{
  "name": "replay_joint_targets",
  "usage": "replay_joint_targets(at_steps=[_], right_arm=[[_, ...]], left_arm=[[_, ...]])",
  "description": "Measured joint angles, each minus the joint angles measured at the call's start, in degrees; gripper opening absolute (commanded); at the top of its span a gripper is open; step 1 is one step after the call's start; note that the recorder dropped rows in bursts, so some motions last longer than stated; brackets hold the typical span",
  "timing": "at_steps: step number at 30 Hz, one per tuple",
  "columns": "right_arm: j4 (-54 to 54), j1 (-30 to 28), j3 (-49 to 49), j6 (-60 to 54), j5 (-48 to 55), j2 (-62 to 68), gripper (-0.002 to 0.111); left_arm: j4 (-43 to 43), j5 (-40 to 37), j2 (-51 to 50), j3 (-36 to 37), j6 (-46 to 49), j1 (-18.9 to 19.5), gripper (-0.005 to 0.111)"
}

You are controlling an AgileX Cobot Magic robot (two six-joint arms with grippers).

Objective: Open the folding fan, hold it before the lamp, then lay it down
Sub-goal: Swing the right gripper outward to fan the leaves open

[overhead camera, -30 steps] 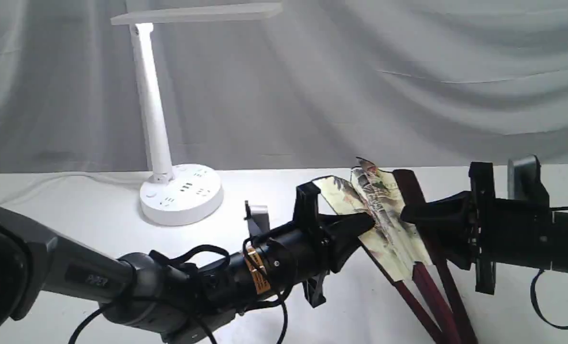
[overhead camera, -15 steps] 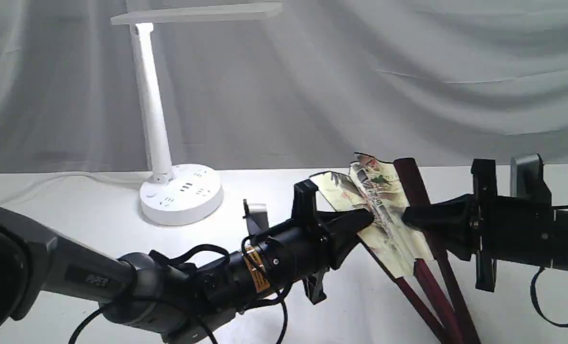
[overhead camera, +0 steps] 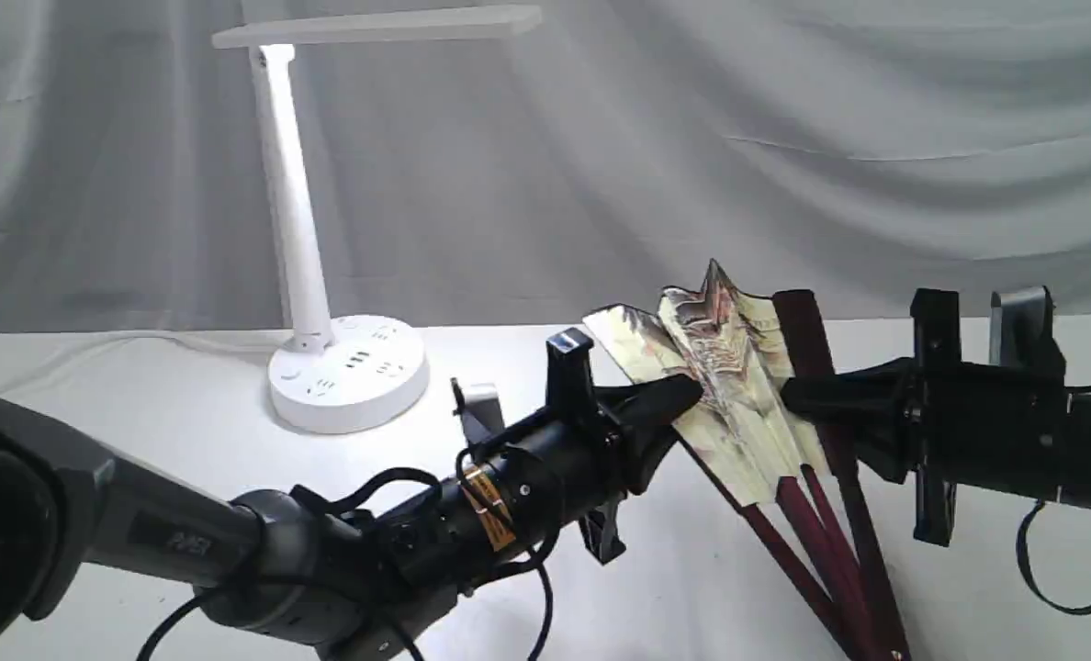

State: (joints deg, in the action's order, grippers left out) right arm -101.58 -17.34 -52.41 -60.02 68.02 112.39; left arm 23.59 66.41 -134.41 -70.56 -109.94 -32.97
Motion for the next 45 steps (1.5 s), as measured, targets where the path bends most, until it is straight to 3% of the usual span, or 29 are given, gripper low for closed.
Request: replay_joint_targets(at_steps=[39, 45], right_arm=[[0.49, -20.04, -0.03, 2.69, 2.79, 0.0, 0.0], [0.88, -20.92, 0.07, 2.92, 2.77, 0.0, 0.0]], left_arm=[[-19.6, -2.36, -0.59, 0.08, 8.4, -0.36, 0.0], [-27.62, -2.76, -0.59, 0.08, 12.09, -3.22, 0.0]])
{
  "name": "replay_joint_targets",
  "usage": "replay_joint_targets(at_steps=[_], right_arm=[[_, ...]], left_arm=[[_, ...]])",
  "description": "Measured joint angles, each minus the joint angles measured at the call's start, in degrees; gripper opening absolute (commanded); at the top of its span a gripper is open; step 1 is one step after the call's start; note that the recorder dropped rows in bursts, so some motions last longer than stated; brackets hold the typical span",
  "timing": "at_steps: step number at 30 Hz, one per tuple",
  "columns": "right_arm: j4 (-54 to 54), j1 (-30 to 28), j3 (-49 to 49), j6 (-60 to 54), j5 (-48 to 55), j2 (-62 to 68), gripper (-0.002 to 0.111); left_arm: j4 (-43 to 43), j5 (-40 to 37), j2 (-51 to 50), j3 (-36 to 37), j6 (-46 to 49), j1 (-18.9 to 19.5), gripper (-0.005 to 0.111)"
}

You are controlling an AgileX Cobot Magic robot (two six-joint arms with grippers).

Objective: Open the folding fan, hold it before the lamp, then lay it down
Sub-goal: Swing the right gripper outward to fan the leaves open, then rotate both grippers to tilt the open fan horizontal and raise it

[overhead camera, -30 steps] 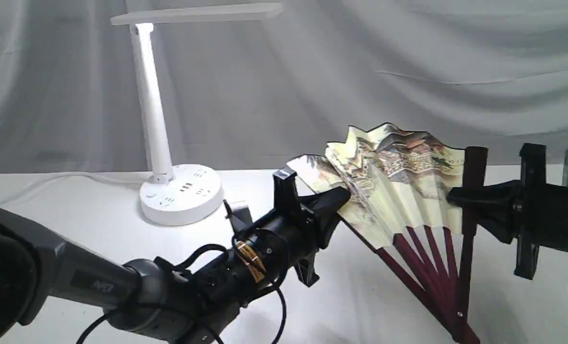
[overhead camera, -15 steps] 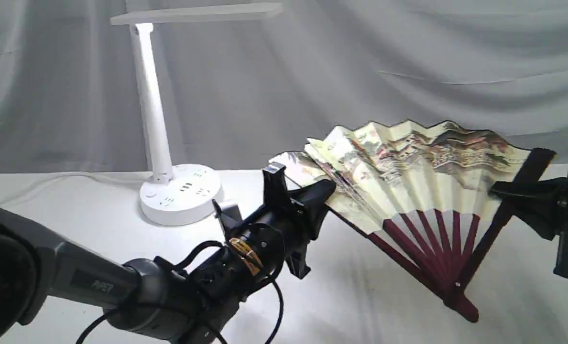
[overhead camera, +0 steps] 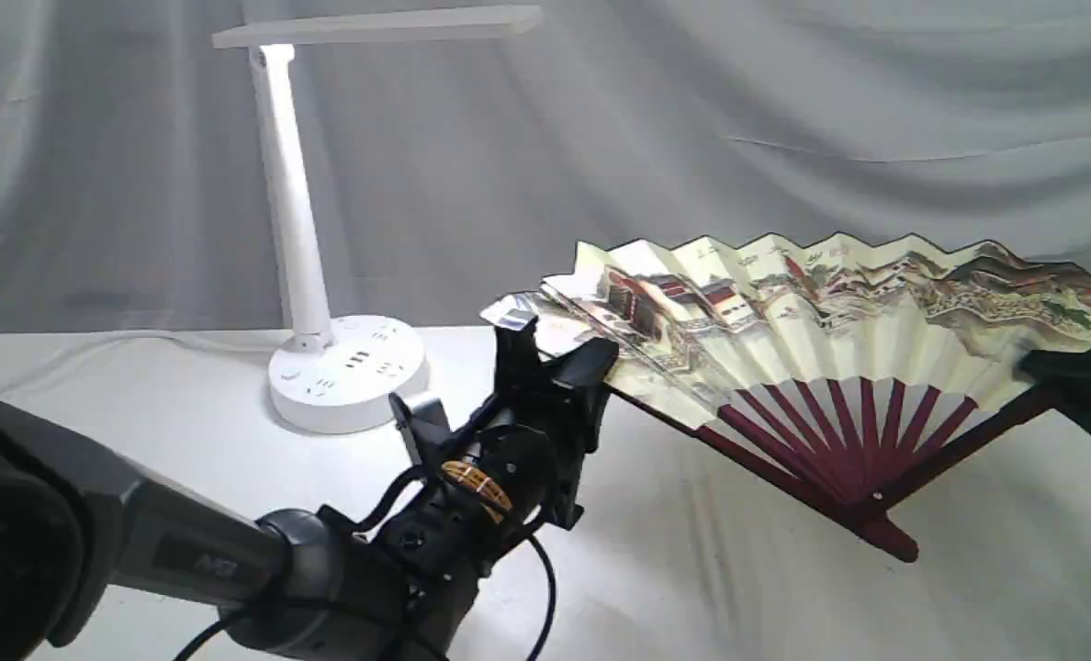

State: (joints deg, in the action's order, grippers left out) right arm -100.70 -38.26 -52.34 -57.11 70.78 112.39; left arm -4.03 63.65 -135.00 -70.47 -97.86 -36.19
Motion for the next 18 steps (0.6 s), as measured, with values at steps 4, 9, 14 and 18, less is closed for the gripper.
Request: replay_joint_targets(at_steps=[4, 9, 14, 18], right_arm=[[0.11, 0.0, 0.0, 0.21, 0.0, 0.0, 0.0], [0.23, 0.0, 0.0, 0.21, 0.0, 0.0, 0.0], [0.23, 0.0, 0.0, 0.21, 0.0, 0.0, 0.0], [0.23, 0.0, 0.0, 0.21, -0.11, 0.0, 0.0]], left_arm=[[-6.41, -0.13, 0.0, 0.0, 3.34, -2.39, 0.0], [-9.3, -0.13, 0.0, 0.0, 4.79, -3.29, 0.0], [-10.58, -0.13, 0.0, 0.0, 5.02, -3.43, 0.0], [-11.3, -0.01, 0.0, 0.0, 5.69, -3.42, 0.0]])
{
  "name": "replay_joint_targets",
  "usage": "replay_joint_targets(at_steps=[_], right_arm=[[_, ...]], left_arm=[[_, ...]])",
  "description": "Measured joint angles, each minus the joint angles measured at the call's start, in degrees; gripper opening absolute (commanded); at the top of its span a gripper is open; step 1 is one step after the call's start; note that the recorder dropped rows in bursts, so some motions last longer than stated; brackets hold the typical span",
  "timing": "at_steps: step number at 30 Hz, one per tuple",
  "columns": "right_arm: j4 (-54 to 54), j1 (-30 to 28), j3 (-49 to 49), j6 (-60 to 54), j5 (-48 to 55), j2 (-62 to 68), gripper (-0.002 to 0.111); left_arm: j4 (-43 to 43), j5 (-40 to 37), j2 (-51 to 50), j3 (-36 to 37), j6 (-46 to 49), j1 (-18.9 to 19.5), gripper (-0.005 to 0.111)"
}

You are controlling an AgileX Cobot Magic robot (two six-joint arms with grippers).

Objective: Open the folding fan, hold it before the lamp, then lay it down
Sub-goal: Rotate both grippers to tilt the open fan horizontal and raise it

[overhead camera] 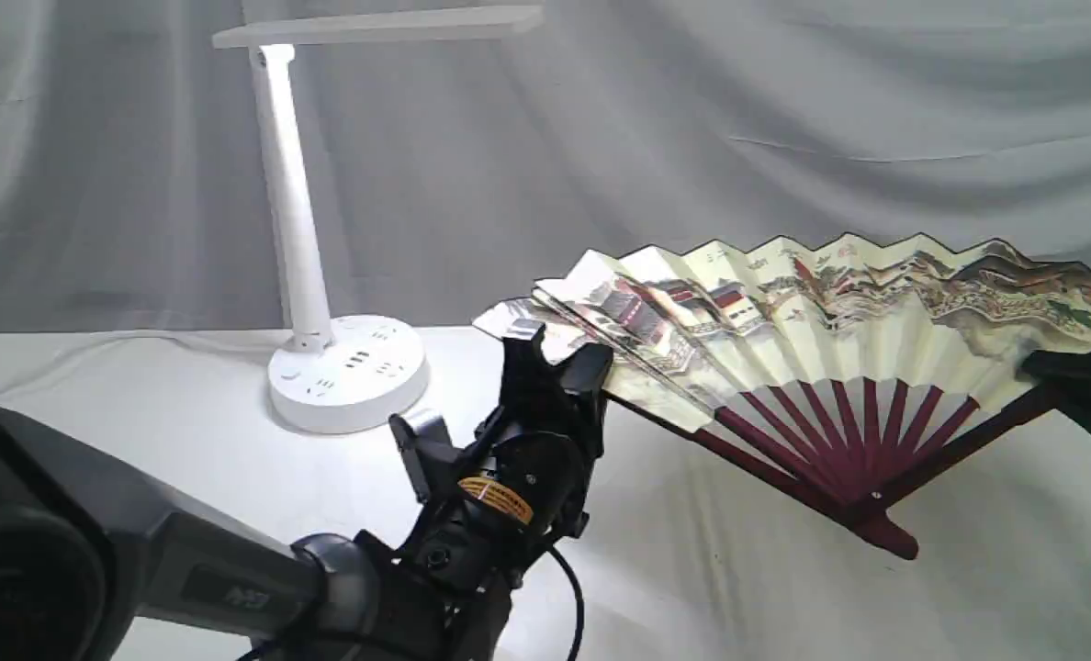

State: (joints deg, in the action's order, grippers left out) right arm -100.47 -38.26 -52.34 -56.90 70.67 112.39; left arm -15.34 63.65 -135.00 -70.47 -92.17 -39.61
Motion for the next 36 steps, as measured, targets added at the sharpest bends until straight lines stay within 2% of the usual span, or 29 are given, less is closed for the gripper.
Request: replay_joint_targets(at_steps=[22, 36], right_arm=[[-1.07, 0.0, 0.0, 0.47, -0.12, 0.0, 0.0], [-1.07, 0.0, 0.0, 1.07, -1.4, 0.0, 0.0]], left_arm=[[-7.67, 1.91, 0.0, 0.0, 3.54, -0.03, 0.0], [-20.75, 2.42, 0.0, 0.0, 7.52, -3.37, 0.0]])
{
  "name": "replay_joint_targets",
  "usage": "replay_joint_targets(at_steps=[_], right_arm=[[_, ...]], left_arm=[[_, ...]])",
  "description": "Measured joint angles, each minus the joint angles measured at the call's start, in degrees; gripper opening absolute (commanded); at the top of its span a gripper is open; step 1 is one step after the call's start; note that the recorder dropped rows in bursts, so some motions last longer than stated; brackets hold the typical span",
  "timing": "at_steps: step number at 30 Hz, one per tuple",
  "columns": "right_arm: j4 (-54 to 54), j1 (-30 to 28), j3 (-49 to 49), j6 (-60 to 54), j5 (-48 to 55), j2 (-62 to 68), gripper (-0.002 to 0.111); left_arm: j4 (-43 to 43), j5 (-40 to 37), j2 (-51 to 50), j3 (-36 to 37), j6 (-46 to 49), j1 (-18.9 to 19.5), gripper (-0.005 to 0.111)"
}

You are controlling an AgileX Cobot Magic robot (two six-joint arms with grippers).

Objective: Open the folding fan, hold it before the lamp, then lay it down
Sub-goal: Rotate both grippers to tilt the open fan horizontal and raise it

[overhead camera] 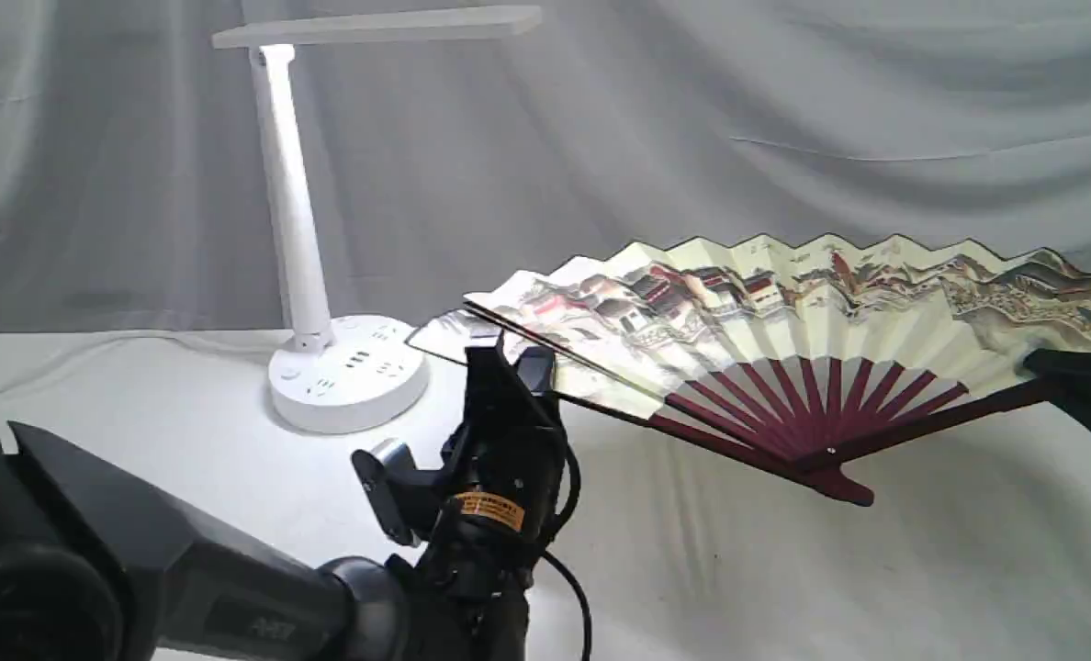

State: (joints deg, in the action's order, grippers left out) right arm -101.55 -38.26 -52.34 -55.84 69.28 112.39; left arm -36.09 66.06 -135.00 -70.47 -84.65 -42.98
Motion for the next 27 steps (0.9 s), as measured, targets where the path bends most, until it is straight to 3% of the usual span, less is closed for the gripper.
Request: replay_joint_targets(at_steps=[12, 27], right_arm=[[0.0, 0.0, 0.0, 0.11, -2.58, 0.0, 0.0], [1.56, -5.42, 0.0, 0.11, -0.08, 0.0, 0.0]], left_arm=[[-12.3, 0.25, 0.0, 0.0, 5.29, -4.19, 0.001], [-12.26, 0.18, 0.25, -0.11, 6.21, -5.23, 0.001]])
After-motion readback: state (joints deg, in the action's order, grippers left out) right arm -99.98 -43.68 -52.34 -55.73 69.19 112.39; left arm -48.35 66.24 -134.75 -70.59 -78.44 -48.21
